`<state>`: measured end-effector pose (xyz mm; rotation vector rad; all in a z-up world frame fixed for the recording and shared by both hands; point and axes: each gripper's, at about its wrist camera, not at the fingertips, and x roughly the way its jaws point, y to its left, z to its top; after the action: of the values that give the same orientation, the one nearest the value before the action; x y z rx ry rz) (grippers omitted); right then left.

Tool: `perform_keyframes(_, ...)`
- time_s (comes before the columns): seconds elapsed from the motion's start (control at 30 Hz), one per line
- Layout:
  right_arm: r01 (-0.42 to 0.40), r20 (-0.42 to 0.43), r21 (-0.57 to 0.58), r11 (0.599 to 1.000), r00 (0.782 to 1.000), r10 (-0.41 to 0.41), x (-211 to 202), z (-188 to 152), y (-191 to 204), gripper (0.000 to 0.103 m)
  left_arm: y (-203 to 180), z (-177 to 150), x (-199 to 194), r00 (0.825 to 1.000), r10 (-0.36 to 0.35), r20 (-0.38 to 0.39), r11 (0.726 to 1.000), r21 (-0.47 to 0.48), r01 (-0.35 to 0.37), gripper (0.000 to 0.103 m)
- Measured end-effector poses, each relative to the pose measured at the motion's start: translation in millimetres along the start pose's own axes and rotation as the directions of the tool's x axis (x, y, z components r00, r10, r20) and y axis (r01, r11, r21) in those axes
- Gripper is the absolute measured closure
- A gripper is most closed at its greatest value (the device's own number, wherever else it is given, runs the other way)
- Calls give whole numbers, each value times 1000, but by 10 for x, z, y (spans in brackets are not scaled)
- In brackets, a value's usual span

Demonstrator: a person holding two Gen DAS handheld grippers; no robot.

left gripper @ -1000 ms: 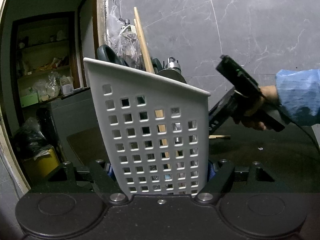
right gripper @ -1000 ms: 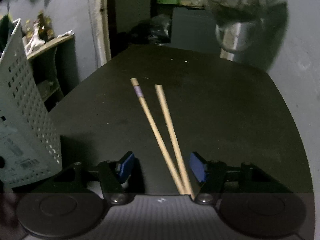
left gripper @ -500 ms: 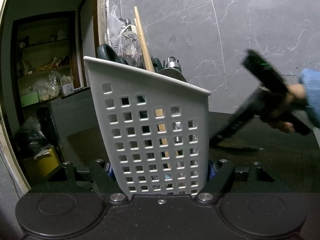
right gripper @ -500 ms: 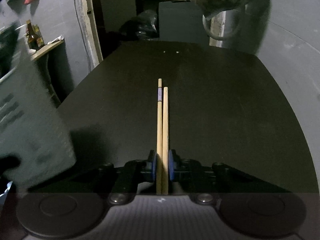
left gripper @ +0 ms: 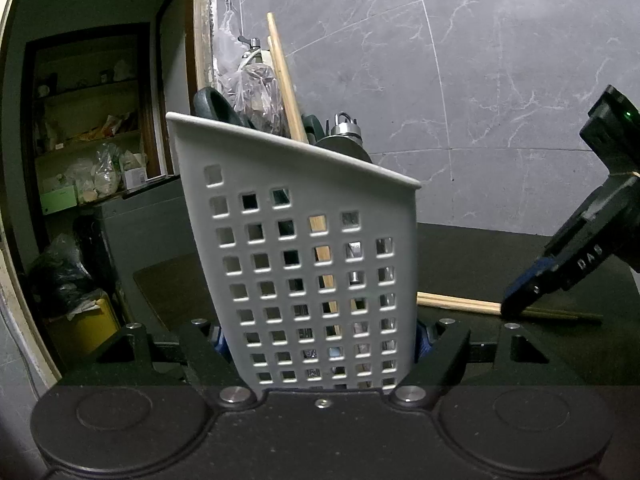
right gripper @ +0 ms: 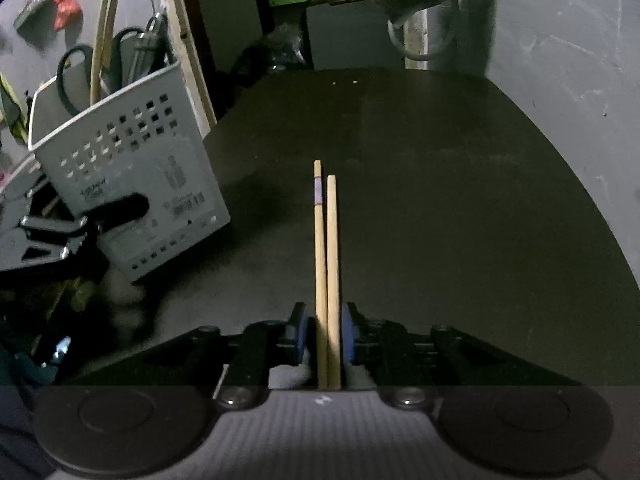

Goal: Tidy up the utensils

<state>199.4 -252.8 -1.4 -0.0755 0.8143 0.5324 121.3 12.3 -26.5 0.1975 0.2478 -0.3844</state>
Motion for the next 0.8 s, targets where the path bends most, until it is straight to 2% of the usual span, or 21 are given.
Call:
perform_keyframes(0.03, -5, 10, 11, 1000, 1000, 5, 0, 20, -8, 75, 0, 0, 1, 1000, 0, -1, 1000, 0, 0, 24)
perform_keyframes(0.3, -7, 42, 76, 997, 999, 4, 118, 137, -170, 75, -11, 18, -1, 1000, 3, -5, 1000, 0, -3, 24)
perform_keyframes(0.4, -15, 40, 74, 997, 999, 12, 150, 148, -181, 78, -13, 19, -3, 1000, 4, -4, 1000, 2, -4, 24)
perform_keyframes(0.63, -9, 24, 37, 999, 1000, 8, 264, 230, -170, 92, -14, 20, -1, 1000, 4, -5, 1000, 0, -4, 24)
perform_keyframes(0.8, -13, 32, 14, 1000, 999, 12, 365, 313, -141, 93, -20, 24, -3, 1000, 6, -5, 1000, 2, -6, 24)
